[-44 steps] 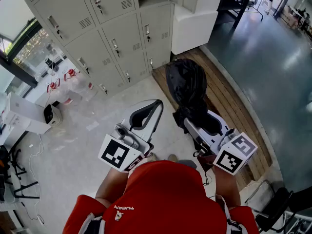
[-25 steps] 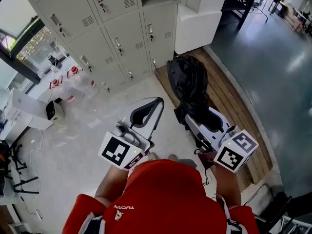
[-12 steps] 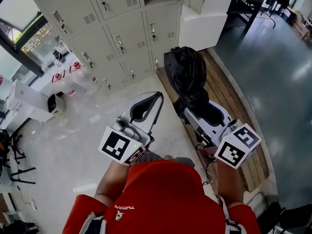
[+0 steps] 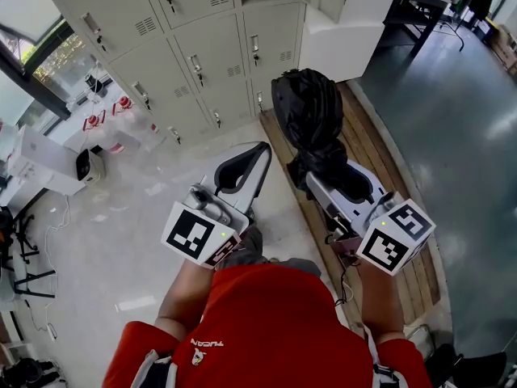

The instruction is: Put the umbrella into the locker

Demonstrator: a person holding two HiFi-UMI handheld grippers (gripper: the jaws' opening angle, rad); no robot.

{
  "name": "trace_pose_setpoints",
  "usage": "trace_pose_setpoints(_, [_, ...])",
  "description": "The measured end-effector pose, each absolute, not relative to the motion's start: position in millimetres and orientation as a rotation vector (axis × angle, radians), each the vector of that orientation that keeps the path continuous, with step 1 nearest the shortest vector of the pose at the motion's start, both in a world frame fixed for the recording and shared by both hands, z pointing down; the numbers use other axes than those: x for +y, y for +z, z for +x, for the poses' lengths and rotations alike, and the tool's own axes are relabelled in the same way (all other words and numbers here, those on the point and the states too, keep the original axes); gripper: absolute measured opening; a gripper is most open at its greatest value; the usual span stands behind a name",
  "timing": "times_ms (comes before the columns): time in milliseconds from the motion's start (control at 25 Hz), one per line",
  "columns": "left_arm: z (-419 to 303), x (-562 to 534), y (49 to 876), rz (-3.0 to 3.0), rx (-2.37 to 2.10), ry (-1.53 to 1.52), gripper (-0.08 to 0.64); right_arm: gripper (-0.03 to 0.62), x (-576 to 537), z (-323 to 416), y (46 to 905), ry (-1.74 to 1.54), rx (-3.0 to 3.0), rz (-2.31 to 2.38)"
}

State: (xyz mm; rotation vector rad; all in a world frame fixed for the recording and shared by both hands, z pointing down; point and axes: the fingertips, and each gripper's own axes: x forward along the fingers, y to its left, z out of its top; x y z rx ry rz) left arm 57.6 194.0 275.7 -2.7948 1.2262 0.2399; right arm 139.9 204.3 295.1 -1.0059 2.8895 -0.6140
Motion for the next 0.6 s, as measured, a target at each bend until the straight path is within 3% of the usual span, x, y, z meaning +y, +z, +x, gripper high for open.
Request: trace_pose_setpoints(600, [27.1, 44.1, 280.8, -2.84, 1.146, 0.242, 0.005, 0.207, 62.2, 111.3, 294.8, -0.594, 2.866, -1.125])
